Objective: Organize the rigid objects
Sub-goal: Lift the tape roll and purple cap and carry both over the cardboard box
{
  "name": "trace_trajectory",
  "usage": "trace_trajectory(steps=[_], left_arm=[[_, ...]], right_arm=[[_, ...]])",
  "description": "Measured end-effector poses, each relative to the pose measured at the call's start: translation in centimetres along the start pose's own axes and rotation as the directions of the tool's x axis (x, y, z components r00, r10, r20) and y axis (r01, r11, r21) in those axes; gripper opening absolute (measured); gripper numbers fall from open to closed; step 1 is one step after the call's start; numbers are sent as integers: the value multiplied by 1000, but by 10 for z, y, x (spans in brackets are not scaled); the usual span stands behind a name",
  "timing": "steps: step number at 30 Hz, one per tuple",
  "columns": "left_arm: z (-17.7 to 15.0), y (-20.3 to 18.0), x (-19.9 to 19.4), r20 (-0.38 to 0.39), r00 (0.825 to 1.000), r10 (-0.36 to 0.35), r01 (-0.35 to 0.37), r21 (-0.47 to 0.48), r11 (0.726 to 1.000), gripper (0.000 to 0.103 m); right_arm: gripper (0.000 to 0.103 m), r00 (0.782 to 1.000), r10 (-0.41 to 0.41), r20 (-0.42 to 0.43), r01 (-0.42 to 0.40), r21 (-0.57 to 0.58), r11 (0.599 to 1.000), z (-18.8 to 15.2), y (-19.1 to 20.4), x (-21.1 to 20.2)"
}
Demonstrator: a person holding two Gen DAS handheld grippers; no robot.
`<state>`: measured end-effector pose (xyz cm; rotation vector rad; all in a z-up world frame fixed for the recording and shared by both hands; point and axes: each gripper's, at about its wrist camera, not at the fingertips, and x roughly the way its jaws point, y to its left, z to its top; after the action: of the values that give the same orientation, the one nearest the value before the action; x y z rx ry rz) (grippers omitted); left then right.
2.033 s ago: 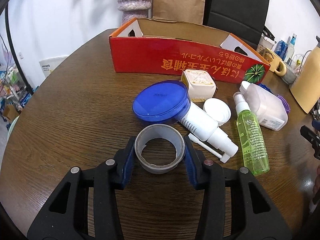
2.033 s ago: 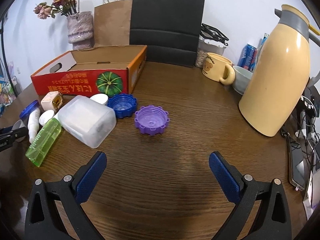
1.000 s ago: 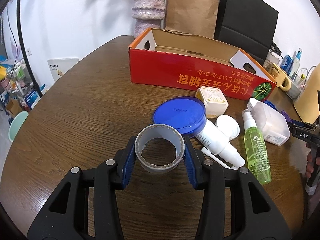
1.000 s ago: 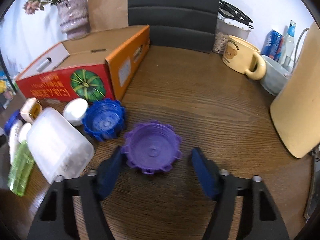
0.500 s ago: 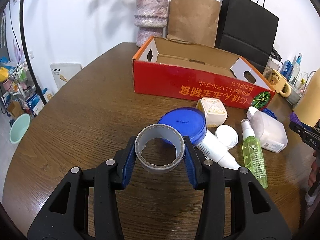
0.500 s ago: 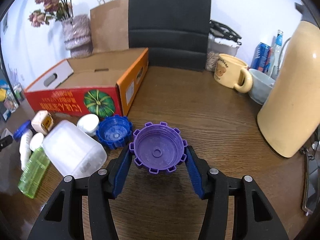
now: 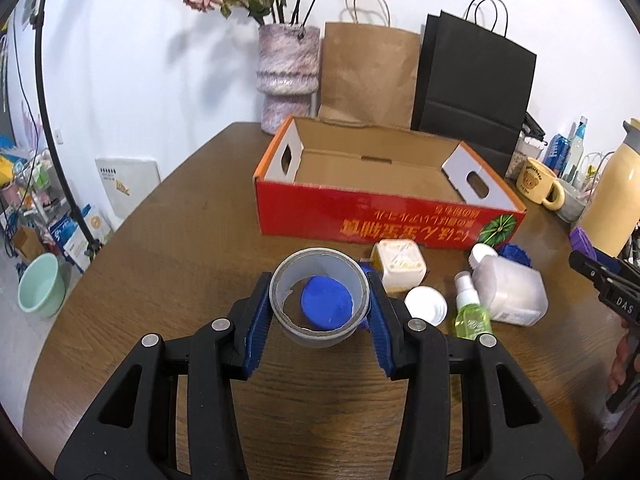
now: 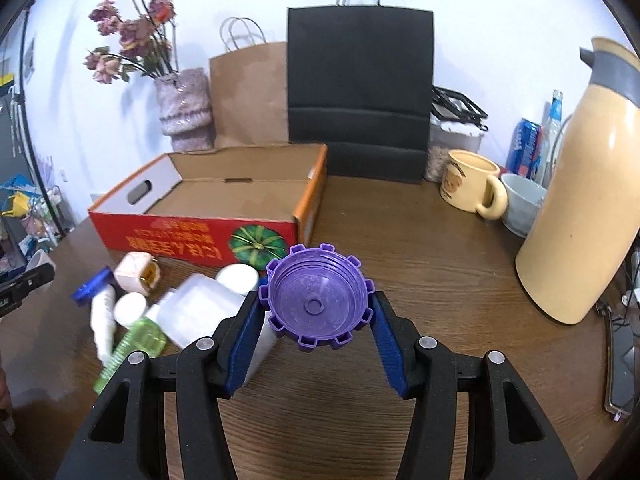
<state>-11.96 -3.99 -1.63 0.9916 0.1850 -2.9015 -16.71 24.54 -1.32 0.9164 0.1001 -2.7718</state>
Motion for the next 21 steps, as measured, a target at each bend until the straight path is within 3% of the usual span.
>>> trace_trajectory(steps=[21], left_arm=[[56,-17,-3,105,993,-55,56,-8,998,40]], right_arm=[[58,992,72,103,-64,-81,995,40,72,-3]])
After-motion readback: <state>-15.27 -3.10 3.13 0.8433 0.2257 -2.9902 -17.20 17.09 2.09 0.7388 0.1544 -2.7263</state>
